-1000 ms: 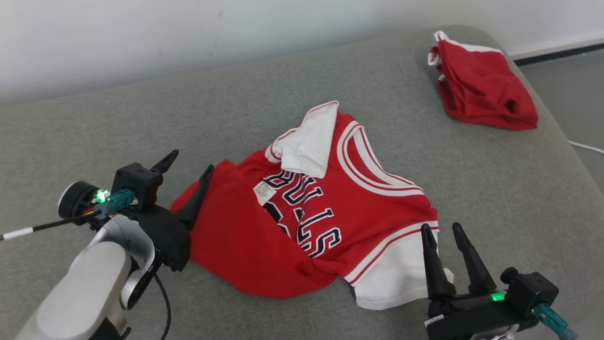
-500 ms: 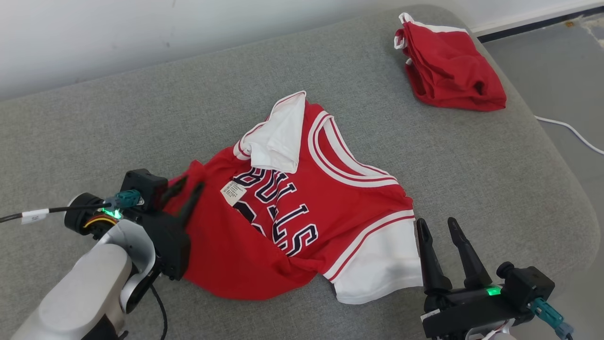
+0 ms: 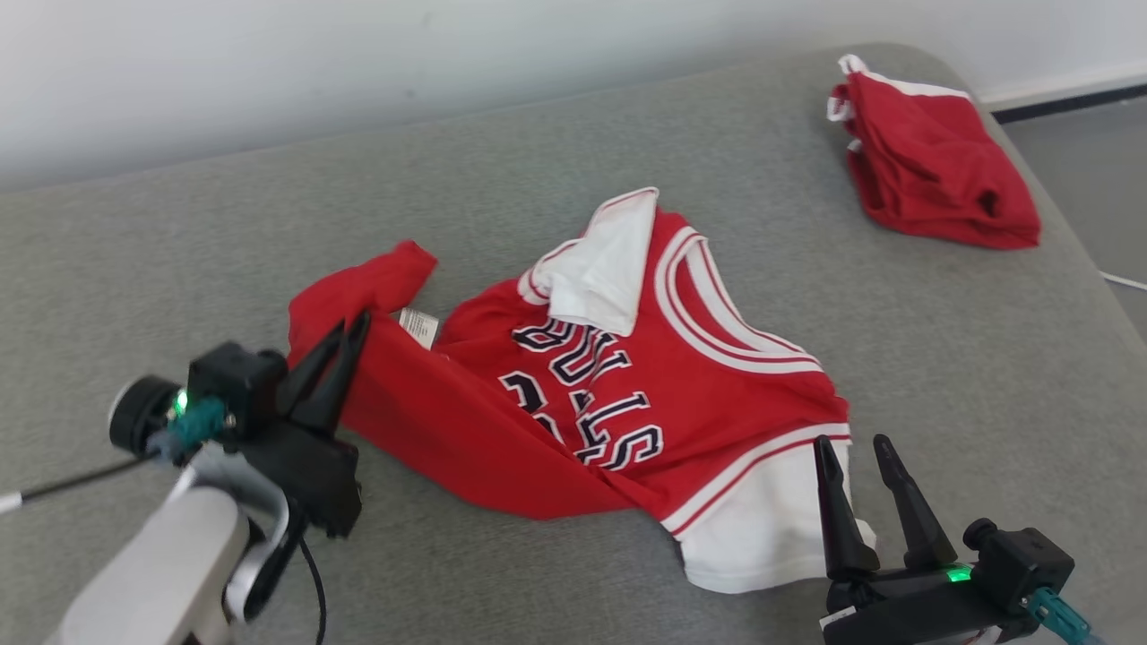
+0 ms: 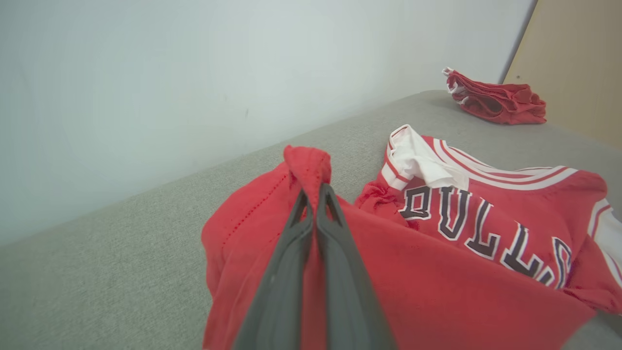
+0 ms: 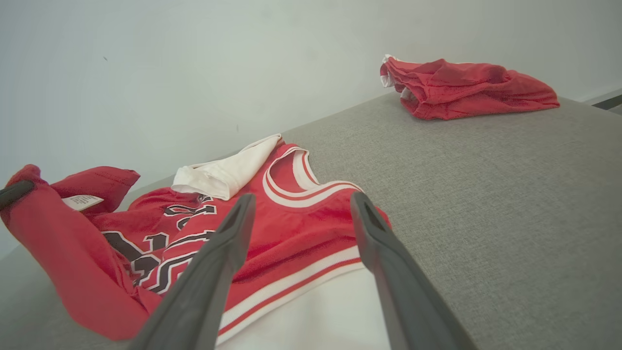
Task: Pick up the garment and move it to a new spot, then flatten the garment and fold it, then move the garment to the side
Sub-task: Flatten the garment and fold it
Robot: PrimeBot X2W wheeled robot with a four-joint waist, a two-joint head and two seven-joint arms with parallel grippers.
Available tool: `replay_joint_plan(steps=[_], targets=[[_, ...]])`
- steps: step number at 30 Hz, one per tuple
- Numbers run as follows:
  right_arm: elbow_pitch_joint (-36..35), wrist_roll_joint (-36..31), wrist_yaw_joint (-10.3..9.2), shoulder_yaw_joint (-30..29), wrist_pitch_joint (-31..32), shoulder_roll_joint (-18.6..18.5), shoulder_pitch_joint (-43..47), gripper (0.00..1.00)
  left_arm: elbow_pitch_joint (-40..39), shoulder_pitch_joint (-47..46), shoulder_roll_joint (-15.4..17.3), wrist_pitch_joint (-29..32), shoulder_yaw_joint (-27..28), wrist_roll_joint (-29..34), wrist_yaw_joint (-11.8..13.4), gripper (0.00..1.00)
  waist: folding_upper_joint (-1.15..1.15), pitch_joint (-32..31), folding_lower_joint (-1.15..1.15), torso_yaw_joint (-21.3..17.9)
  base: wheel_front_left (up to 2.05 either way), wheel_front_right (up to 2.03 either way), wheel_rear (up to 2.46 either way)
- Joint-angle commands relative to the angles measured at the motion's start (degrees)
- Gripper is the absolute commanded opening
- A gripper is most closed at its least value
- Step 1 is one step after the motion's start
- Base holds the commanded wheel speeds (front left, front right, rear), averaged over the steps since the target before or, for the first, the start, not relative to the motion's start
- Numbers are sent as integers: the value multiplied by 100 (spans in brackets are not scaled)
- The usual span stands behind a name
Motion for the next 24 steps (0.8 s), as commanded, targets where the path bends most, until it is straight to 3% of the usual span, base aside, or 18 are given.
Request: replay_joint_plan(steps=[1, 5, 10, 16, 17, 18, 24], targets=[[-13, -46, -16, -3, -25, -37, 65, 100, -225, 310, 72, -114, 47, -6, 160, 0, 0, -138, 0, 460, 0, 0, 0], [-18, -67, -16, -28, -25, -99, 115, 100, -773, 1020, 85, -331, 168, -53, 509, 0, 0, -189, 0, 839, 0, 0, 0], [-20, -89, -16, 25, -25, -201, 113, 100, -976, 1930, -109, -445, 395, -86, 766, 0, 0, -220, 0, 1139, 0, 0, 0], [-10, -89, -16, -22, -25, -292, 204, 100, -1006, 2653, -547, -452, 906, 140, 723, 0, 0, -290, 0, 1313, 0, 0, 0], [-6, -88, -16, -35, -25, -304, 230, 100, -1000, 2769, -652, -453, 1004, 238, 713, 44, 0, -312, 0, 1347, 0, 0, 0], [1, -87, -16, -42, -25, -320, 256, 100, -987, 2862, -742, -453, 1096, 334, 709, 100, 0, -340, 0, 1381, 0, 0, 0], [27, -74, -16, -83, -25, -348, 407, 100, -1095, 3378, -1236, -451, 1695, 756, 523, 100, 0, -505, 0, 1511, 0, 0, 0]])
